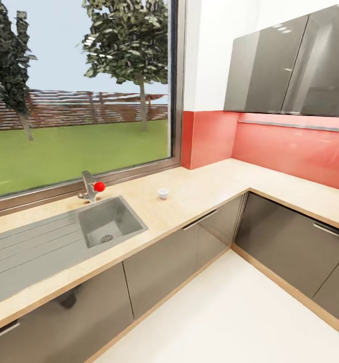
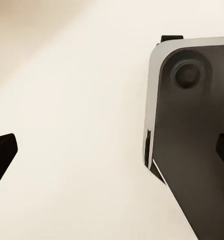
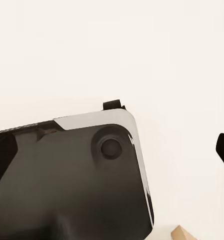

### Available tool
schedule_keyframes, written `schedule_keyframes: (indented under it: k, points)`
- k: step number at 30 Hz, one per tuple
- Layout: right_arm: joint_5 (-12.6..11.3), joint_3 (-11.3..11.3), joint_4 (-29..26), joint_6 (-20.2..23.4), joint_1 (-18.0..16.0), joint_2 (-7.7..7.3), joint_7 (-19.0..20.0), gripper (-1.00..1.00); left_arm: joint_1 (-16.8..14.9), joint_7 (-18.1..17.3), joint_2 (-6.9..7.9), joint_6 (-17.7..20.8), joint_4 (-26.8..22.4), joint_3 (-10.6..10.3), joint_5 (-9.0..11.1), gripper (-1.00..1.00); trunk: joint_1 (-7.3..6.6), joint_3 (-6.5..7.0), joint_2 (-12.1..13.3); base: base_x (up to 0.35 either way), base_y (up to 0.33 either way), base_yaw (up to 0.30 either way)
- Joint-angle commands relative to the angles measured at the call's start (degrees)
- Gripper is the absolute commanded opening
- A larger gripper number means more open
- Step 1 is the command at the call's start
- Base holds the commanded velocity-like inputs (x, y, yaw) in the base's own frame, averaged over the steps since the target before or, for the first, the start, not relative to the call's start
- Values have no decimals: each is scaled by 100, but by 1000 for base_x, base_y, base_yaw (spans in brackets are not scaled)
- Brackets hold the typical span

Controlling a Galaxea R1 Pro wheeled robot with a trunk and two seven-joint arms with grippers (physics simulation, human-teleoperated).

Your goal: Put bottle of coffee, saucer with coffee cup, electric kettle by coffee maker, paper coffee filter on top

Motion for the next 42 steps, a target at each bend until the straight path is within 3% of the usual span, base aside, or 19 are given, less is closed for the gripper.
schedule_keyframes:
  k: [1, 33, 42]
  points:
    - [37, -49, 6, -20, -5, -2, 23, 100, -4, 21, 1, -17, 3, -38, 41, 100, 5, -11, -10, 184, -243, 4]
    - [37, -48, 6, -16, -5, 7, 23, 100, -4, 26, 2, -37, 5, -38, 49, 100, 5, 82, -10, 174, -256, 221]
    - [37, -48, 6, -20, -5, 7, 23, 100, -4, 26, -3, -29, 3, -38, 50, 100, 5, 121, -10, 40, -297, 246]
